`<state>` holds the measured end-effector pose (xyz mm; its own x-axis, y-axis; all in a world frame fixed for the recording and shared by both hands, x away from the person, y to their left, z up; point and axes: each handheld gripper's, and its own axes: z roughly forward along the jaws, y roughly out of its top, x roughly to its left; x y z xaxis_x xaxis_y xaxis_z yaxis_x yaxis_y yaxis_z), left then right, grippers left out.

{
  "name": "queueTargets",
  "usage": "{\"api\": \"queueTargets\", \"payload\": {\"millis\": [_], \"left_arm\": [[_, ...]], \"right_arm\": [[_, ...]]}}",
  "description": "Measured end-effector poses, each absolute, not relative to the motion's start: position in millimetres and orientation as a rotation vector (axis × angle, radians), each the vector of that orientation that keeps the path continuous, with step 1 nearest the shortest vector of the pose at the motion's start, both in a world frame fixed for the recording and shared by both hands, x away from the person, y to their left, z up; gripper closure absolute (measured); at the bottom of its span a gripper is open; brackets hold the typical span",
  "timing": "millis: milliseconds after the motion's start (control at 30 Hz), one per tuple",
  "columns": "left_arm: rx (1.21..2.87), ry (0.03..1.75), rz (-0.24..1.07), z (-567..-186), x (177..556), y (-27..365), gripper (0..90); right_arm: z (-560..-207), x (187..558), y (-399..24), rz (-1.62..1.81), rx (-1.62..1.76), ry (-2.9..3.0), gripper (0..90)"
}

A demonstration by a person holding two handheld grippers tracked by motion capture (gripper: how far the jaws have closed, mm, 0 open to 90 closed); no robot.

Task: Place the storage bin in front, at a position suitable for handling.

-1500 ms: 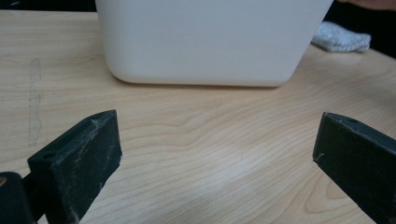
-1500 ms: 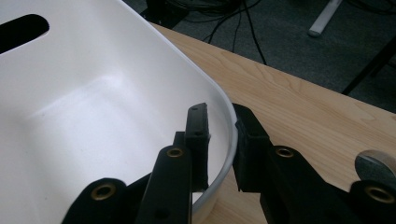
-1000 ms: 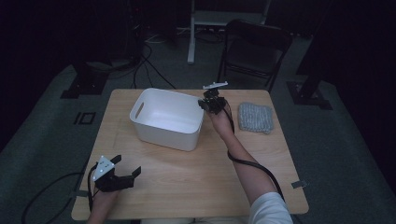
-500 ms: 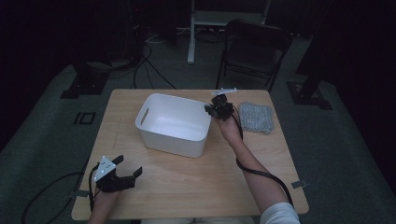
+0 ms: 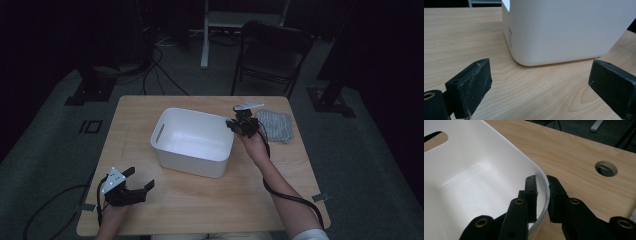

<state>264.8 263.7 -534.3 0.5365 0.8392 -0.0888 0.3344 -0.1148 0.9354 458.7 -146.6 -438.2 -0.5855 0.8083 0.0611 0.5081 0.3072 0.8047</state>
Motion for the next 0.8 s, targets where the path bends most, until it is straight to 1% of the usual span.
{"api": "queueTargets", "payload": {"millis": [800], "left_arm": [[1.719,0.973,0.544,-533,264,258,4.7]], "right_arm": [[-443,414,-184,1.210,1.146,2.236,79.7]]}}
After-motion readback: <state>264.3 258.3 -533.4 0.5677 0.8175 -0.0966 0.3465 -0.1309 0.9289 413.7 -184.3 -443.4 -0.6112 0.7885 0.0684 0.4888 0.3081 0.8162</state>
